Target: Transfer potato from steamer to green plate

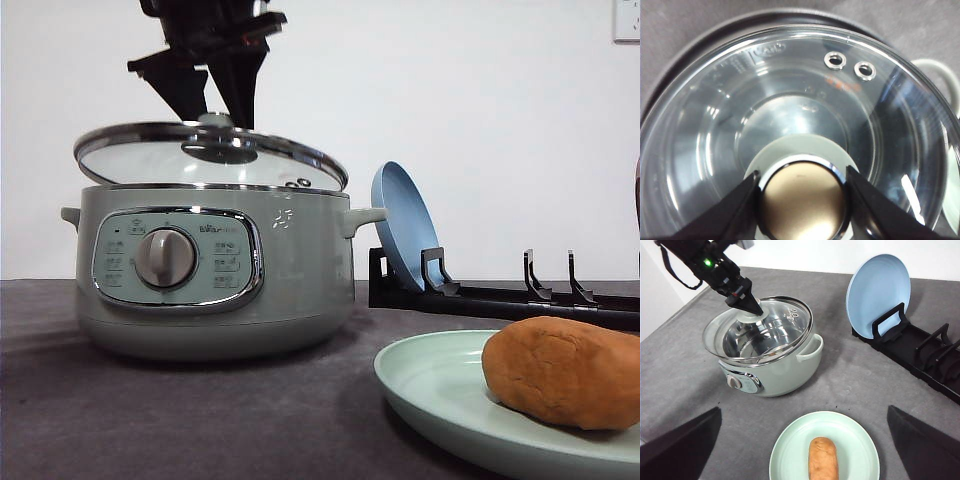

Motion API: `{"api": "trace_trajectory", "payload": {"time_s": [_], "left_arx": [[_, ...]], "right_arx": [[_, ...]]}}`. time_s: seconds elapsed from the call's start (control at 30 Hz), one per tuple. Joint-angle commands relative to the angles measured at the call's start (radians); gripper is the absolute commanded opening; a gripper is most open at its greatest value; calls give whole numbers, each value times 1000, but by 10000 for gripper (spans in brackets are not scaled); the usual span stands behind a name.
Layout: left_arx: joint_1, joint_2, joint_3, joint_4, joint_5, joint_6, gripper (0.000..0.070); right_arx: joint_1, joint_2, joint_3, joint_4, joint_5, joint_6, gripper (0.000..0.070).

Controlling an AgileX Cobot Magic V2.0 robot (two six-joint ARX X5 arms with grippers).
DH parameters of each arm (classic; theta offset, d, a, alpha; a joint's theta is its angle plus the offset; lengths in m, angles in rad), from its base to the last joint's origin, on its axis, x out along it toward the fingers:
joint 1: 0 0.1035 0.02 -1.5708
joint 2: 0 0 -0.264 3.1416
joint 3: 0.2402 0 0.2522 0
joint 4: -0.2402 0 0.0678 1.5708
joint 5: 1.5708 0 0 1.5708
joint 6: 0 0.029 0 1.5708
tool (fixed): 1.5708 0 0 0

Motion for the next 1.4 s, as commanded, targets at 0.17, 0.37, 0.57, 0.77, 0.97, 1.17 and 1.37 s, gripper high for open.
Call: {"api": "trace_trajectory", "payload": {"time_s": [0.17,0.37,0.57,0.77,0.97,1.17,1.37], "left_arx": [[-8,37,30,28,5,-1,1],[-8,55,30,34,4,3,1],[-7,55,30,43,-12,23,1],[-7,55,30,48,-14,32,1],[-8,55,30,50,-15,36,1],[-8,55,30,50,-15,36,1],[-8,55,30,53,-16,47,1]], "right_arx": [[5,6,16,10,4,3,693],[5,6,16,10,5,2,693],[5,6,16,10,5,2,693],[5,6,16,10,5,-1,693],[5,6,16,10,5,-2,693],[5,6,16,10,5,-1,693],[5,6,16,10,4,-1,693]]}}
